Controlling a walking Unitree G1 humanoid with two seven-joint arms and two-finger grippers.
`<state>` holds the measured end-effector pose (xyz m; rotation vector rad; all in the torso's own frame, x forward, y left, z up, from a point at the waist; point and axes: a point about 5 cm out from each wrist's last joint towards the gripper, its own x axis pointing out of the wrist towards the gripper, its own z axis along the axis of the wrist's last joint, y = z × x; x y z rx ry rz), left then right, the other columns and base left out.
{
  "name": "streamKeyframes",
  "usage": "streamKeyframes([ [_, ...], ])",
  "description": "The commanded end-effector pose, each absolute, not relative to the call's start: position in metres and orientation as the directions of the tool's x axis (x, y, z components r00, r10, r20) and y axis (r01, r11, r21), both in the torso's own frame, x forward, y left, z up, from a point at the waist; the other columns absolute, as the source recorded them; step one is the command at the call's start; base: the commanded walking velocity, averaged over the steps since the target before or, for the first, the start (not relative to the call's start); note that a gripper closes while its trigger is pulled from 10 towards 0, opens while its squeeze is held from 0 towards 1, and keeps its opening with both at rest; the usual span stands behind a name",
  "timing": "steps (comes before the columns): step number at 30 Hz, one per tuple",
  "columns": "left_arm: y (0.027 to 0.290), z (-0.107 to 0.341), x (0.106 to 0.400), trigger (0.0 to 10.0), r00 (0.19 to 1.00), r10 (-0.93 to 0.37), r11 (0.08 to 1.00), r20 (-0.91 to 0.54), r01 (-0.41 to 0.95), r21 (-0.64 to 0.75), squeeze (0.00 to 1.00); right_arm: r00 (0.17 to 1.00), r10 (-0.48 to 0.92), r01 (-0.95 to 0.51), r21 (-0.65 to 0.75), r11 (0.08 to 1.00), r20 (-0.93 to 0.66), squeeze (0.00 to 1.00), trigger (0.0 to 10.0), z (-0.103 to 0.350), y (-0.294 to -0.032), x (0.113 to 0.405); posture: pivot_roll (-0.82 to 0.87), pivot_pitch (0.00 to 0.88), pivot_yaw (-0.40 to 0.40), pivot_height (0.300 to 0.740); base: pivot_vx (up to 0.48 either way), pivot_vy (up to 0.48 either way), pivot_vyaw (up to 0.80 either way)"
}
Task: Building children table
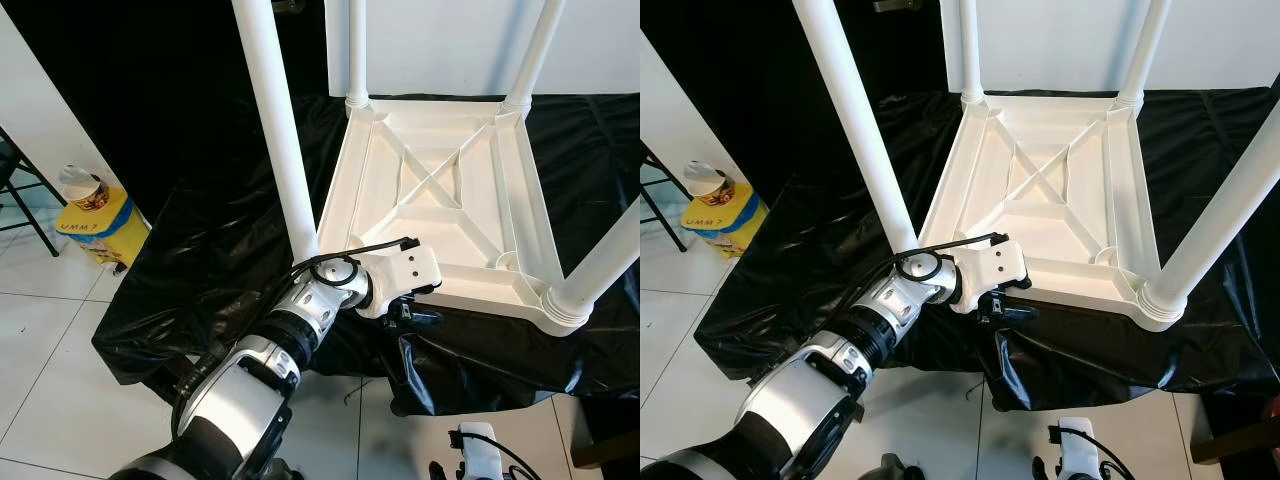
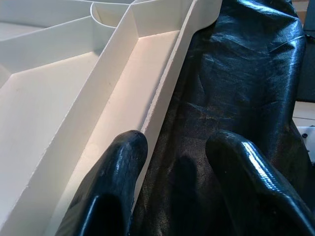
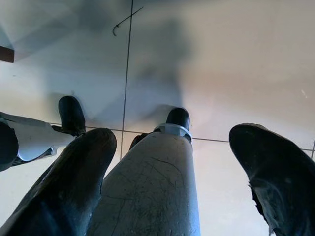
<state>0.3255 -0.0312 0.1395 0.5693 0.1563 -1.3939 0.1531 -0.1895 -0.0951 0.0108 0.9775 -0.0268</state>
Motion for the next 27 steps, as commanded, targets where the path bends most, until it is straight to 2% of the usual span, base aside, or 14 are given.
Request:
streamKeyframes([
  [1, -0.023, 0.141, 0.345, 10.0, 0.543, -0.778, 0.401, -0.316, 0.817, 0.415, 0.0, 0.501, 0.0, 0.021, 0.012, 1.0, -0.865, 0.14, 10.0, -0.103, -0.183, 0.137, -0.01, 0.033, 0.069, 0.74, 0.0, 0.0, 0.0],
  [14, -0.031, 0.147, 0.352, 10.0, 0.616, -0.732, 0.482, -0.291, 0.77, 0.419, 0.0, 0.498, 0.005, 0.016, 0.015, 1.0, -0.867, 0.14, 10.0, -0.103, -0.181, 0.135, -0.02, 0.036, 0.072, 0.74, 0.0, 0.0, 0.0],
  [21, -0.031, 0.128, 0.346, 10.0, 0.605, -0.702, 0.438, -0.375, 0.783, 0.442, 0.0, 0.499, 0.006, 0.02, 0.019, 1.0, -0.867, 0.14, 10.0, -0.104, -0.18, 0.135, -0.02, 0.047, 0.076, 0.74, 0.0, 0.0, 0.0],
  [27, -0.023, 0.122, 0.349, 10.0, 0.644, -0.655, 0.47, -0.397, 0.757, 0.453, 0.0, 0.498, 0.005, 0.027, 0.022, 0.999, -0.867, 0.14, 10.0, -0.104, -0.18, 0.134, -0.01, 0.053, 0.078, 0.74, 0.0, 0.0, 0.0],
])
